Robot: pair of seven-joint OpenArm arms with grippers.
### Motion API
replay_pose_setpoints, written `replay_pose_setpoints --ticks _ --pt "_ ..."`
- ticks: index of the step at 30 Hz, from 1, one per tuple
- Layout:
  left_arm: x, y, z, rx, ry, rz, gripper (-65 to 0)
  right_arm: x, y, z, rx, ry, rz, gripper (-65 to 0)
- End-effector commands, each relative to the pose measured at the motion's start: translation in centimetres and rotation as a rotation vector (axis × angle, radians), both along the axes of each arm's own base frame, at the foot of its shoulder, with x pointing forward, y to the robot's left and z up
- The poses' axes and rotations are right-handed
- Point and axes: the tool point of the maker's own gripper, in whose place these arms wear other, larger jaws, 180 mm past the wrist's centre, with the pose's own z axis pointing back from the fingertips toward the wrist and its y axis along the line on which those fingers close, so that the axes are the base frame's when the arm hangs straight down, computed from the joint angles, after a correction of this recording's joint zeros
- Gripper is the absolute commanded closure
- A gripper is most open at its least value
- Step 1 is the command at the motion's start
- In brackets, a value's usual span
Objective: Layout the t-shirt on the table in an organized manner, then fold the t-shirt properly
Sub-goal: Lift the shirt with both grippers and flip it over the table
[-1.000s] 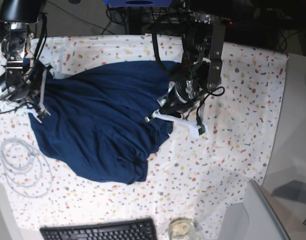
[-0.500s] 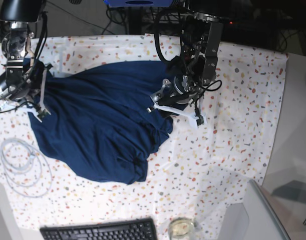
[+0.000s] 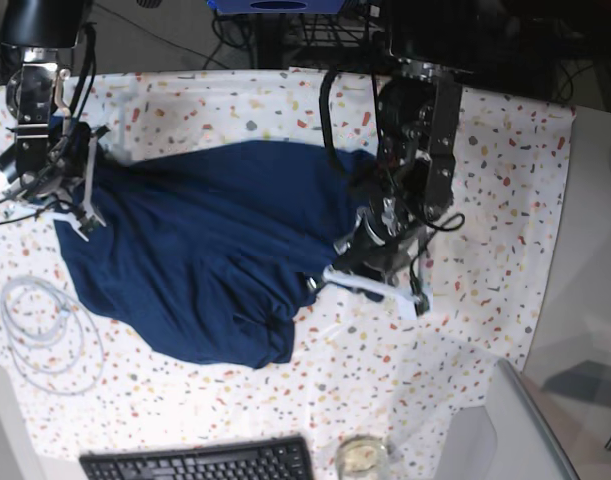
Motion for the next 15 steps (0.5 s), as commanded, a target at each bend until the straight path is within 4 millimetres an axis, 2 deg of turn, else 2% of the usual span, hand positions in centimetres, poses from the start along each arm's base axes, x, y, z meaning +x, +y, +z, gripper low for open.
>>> replay_pose_setpoints --ticks 1,3,6,9,11,15 --pt "2.0 -0.5 2.7 -0.010 -0.077 -0.013 0.0 2.8 -0.9 2.1 -0.032 -0.076 0.003 0.0" --pt "4.2 -0.7 4.9 -0.018 -0.105 -0.037 0.0 5.0 -1.1 3.4 -0.035 -0.122 0.001 0.0" --pt "7.6 -1.0 8.3 -0.020 -0.171 -0.052 0.0 9.0 -2.2 6.4 -0.055 -0.213 -0.001 0.0" --pt "10.9 -2.5 12.3 0.003 -0.256 -0.097 0.0 13.4 -3.5 9.6 -0.068 -0.291 -0.016 0.0" --pt "13.0 -2.9 15.5 0.017 -0.319 -0.111 0.0 15.9 -4.5 11.7 -0.074 -0.332 -0.030 0.0" --pt "17.3 -3.2 23.3 0.032 -0.486 -0.095 0.0 21.1 -7.0 18.5 -0.101 -0.462 -0.063 0.0"
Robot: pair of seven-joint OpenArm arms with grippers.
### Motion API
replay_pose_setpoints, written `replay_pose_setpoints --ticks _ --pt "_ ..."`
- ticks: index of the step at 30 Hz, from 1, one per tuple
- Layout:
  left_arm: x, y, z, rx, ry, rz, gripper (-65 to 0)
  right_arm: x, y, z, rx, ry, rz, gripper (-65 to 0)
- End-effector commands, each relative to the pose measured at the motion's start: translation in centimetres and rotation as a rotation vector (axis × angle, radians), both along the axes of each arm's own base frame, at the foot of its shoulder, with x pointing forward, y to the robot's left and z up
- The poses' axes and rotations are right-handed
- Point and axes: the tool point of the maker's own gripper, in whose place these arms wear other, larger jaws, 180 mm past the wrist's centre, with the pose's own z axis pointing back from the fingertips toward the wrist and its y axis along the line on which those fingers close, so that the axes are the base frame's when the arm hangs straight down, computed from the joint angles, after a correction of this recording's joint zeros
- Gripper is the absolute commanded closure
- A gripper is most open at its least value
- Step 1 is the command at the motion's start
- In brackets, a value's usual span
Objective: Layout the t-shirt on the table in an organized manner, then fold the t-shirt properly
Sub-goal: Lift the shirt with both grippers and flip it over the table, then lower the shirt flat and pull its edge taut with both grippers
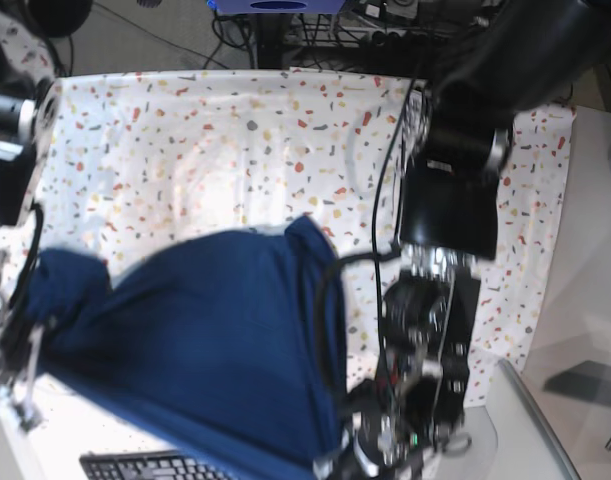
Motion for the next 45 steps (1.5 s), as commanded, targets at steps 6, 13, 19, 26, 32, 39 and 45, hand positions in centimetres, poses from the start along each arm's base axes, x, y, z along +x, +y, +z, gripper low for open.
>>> replay_pose_setpoints --ticks 6,13,19,26,32,39,45 --pt "3.0 0.6 14.1 -0.023 -0.374 0.082 0.0 4.0 -5.6 13.7 -0.121 -0.261 -0.086 0.0" --pt "-1.6 -0.5 17.7 -0.085 -0.509 0.039 0.0 -0.4 -7.6 17.7 -0.286 -0.329 -0.145 0.0" --pt "-7.8 1.6 5.9 -0.070 -0.305 0.059 0.0 -7.4 -2.9 8.5 -0.313 -0.163 -0.060 0.0" --pt "-19.3 4.7 -13.1 0.058 0.167 0.071 0.0 -17.6 5.1 -8.4 -0.041 0.191 0.038 0.0" --pt "-25.8 8.8 -20.2 0.204 0.295 0.121 0.0 -23.2 10.4 -17.6 0.186 0.375 0.077 0.0" --pt "-28.3 10.2 -23.1 0.257 0.373 0.122 0.0 -25.2 10.2 -19.0 0.206 0.422 0.057 0.0" --pt "-29.2 10.2 -23.6 0.256 0.399 0.121 0.0 -25.4 8.2 -18.4 0.198 0.403 -0.012 -4.1"
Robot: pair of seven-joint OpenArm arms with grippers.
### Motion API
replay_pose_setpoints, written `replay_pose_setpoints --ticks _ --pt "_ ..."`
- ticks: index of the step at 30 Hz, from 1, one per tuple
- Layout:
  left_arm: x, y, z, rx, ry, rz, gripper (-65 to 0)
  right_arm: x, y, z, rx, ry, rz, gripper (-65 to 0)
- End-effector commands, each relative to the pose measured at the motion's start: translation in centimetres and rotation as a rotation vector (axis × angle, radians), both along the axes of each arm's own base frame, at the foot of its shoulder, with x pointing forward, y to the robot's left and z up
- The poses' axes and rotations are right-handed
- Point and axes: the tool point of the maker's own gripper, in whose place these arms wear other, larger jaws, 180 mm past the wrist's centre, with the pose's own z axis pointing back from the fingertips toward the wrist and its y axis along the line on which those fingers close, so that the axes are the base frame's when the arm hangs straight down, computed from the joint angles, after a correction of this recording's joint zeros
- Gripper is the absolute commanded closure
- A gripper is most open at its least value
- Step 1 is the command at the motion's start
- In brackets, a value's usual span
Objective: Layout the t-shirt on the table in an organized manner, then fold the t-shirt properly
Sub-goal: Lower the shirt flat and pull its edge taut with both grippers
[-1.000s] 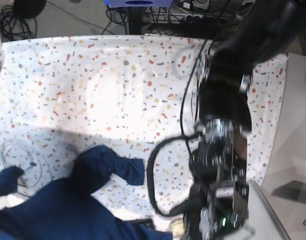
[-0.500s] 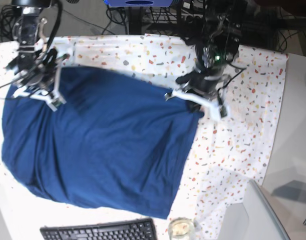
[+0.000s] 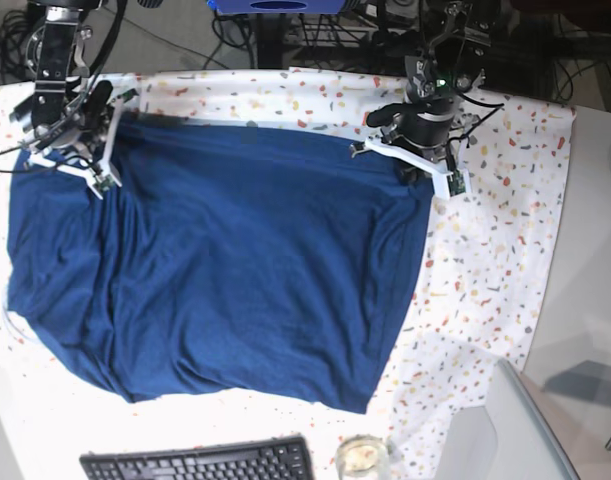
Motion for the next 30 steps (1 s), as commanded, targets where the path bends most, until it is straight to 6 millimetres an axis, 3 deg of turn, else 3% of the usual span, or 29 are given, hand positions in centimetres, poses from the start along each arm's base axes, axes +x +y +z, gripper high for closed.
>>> replay_pose_setpoints --ticks 1,4,7,9,11,14,17,20,22,24,26,28,30 --pt "0.5 0.2 0.7 0.011 -0.031 0.000 0.0 0.5 -1.1 1.0 -0.039 -0.024 -0.006 -8.3" --pt "0.5 0.1 0.9 0.006 -0.035 0.000 0.0 0.7 -1.4 2.5 -0.062 -0.067 0.002 -30.0" --pt "0.4 0.5 0.8 0.007 -0.033 0.013 0.0 1.1 -2.2 3.9 -0.098 -0.087 -0.013 -46.1" --pt "-0.5 2.2 0.8 0.026 -0.018 0.067 -3.3 2.1 -3.9 5.3 -0.107 -0.141 -0.085 -47.1" --pt "-1.3 3.7 1.6 0.038 -0.030 0.113 -20.7 3.5 -6.5 6.9 -0.087 -0.219 -0.217 -45.5" --pt "-2.6 6.5 3.8 0.062 -0.066 0.203 -35.7 4.6 -10.0 8.5 -0.101 -0.284 -0.353 -45.2" --pt "-3.2 8.5 6.6 0.077 -0.128 0.282 -36.7 5.0 -13.1 9.5 -0.139 -0.300 -0.399 -45.2" --pt "-2.4 8.8 7.4 0.073 -0.160 0.294 -36.5 4.6 -14.0 9.5 -0.160 -0.287 -0.400 -45.2" --pt "-0.4 7.5 7.8 0.043 -0.197 0.271 -36.4 3.3 -14.1 8.8 -0.165 -0.255 -0.396 -45.2" --pt "2.5 4.6 8.2 0.001 -0.239 0.198 -32.9 2.9 -13.9 8.0 -0.154 -0.236 -0.396 -45.0" --pt "6.3 0.6 8.2 -0.051 -0.273 0.104 -18.9 2.7 -13.4 6.6 -0.121 -0.202 -0.404 -42.6" --pt "9.8 -3.8 6.8 -0.074 -0.258 -0.010 0.0 3.0 -12.8 5.1 -0.078 -0.180 -0.414 -37.2" --pt "12.0 -7.2 4.0 -0.050 -0.196 -0.115 0.0 3.3 -12.4 4.3 -0.048 -0.186 -0.412 -31.8"
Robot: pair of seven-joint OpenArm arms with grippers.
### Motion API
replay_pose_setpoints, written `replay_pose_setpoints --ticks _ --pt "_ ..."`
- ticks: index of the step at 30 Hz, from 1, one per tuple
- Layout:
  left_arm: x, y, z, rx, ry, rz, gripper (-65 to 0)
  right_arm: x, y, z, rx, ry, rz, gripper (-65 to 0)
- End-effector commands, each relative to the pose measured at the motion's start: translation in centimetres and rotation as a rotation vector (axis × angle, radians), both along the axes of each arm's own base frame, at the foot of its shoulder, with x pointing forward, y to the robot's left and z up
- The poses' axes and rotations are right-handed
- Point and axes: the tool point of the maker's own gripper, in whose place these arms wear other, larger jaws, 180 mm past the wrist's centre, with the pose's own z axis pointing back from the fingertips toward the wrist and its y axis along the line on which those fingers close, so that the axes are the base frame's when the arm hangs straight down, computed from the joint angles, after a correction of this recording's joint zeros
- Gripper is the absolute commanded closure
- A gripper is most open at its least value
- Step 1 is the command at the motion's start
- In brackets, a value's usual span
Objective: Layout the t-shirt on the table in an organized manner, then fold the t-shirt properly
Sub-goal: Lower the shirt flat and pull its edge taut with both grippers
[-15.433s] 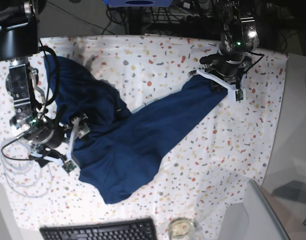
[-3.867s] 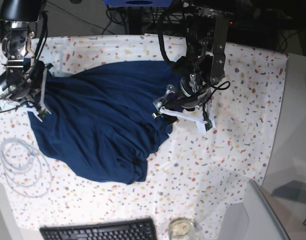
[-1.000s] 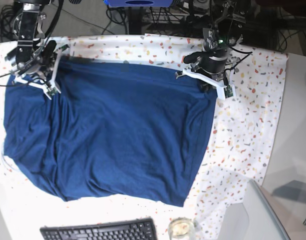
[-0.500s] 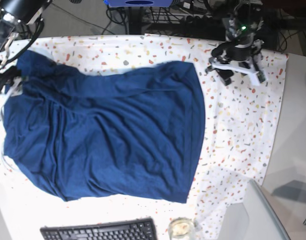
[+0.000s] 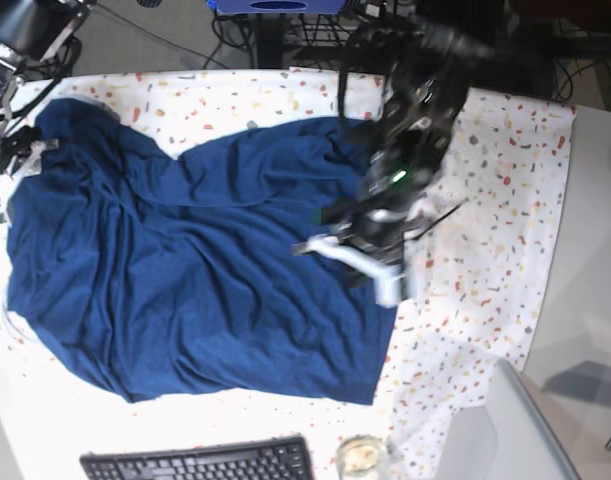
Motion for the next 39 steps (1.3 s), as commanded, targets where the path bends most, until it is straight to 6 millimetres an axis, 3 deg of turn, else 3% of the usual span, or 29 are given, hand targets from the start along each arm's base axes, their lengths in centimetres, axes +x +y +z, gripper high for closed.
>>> replay_pose_setpoints --ticks 1,4,7,11,16,20,28,33,35,39 --pt "0.6 -0.8 -1.1 0.042 0.014 -0.038 0.0 0.5 -1.0 0.8 -0.026 -0.025 0.001 -29.1" --pt "0.9 -3.0 -4.9 0.114 0.108 -0.121 0.0 0.3 -1.8 1.0 -0.020 -0.065 -0.041 -22.4" --pt "0.0 -1.7 -7.3 0.155 0.175 -0.115 0.0 0.9 -2.7 1.7 -0.021 -0.113 -0.076 -14.6" --pt "-2.5 3.3 -10.0 0.271 0.247 -0.103 0.0 1.3 -3.0 1.0 0.003 -0.102 -0.090 -4.4" --pt "-6.0 11.5 -11.4 0.362 0.318 0.032 0.0 1.3 -2.6 0.2 0.023 -0.083 -0.084 -4.2" --pt "-6.7 15.4 -10.1 0.382 0.301 0.130 0.0 1.2 -2.3 0.1 0.027 -0.080 -0.083 -4.2" --pt "-4.1 20.1 -6.4 0.420 0.210 0.253 0.0 3.5 0.6 -0.2 0.040 -0.077 0.028 -4.2" --pt "-2.4 20.7 -4.6 0.418 0.159 0.269 0.0 4.3 0.8 0.1 0.043 -0.090 0.032 -4.2" --pt "-1.7 19.7 -3.3 0.405 0.112 0.255 0.0 4.9 1.3 -0.4 0.060 -0.076 0.051 -4.2" --pt "-1.6 17.3 -1.3 0.350 0.042 0.244 0.0 4.1 1.6 -2.9 0.115 0.000 0.048 -4.2"
